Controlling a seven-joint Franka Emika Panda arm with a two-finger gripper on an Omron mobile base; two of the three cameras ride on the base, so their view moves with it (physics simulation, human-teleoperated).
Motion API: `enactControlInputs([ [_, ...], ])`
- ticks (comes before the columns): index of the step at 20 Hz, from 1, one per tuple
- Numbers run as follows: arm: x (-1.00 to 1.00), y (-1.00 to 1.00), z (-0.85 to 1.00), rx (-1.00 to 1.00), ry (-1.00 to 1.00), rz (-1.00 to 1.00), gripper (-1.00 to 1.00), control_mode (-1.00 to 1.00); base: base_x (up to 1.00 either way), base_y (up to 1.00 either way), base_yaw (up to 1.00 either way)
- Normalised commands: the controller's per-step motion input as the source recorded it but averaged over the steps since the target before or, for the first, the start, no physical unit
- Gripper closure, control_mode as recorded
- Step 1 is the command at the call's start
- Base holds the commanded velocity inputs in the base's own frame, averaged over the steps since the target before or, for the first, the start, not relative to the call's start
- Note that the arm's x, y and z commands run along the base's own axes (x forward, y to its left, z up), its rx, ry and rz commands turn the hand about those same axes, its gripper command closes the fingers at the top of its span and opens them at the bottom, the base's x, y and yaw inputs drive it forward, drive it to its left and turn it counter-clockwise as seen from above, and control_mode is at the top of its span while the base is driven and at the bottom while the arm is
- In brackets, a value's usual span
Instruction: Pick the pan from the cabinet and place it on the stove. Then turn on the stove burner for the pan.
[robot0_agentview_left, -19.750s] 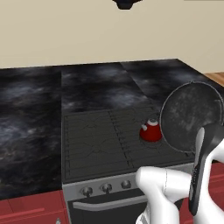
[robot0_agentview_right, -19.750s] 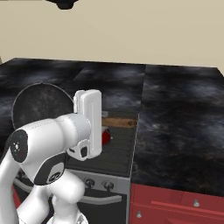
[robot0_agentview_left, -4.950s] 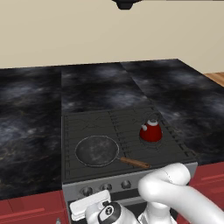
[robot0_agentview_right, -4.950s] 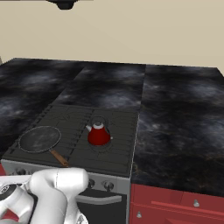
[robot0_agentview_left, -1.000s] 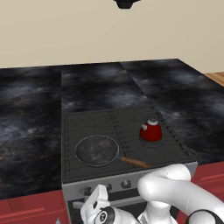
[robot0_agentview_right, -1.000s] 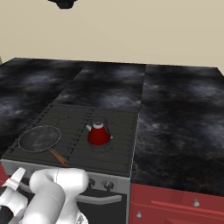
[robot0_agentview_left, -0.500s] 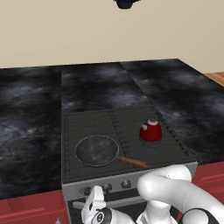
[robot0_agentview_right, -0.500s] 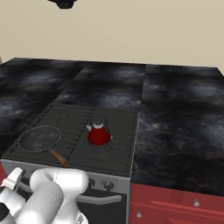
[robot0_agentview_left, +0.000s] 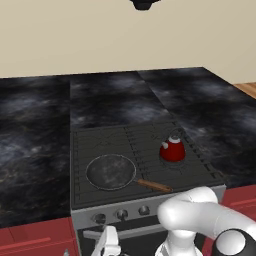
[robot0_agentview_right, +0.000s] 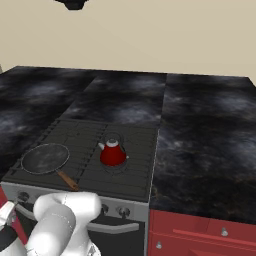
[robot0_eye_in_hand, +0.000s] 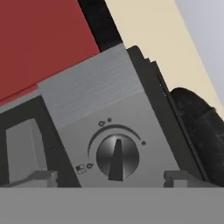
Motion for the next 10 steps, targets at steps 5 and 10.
enactControlInputs([
  [5, -0.74, 0.22, 0.00, 0.00, 0.00, 0.02, -1.00, -1.00, 0.00, 0.00, 0.00],
  [10, -0.62, 0.03, 0.26, 0.00, -0.03, 0.03, -1.00, -1.00, 0.00, 0.00, 0.00],
])
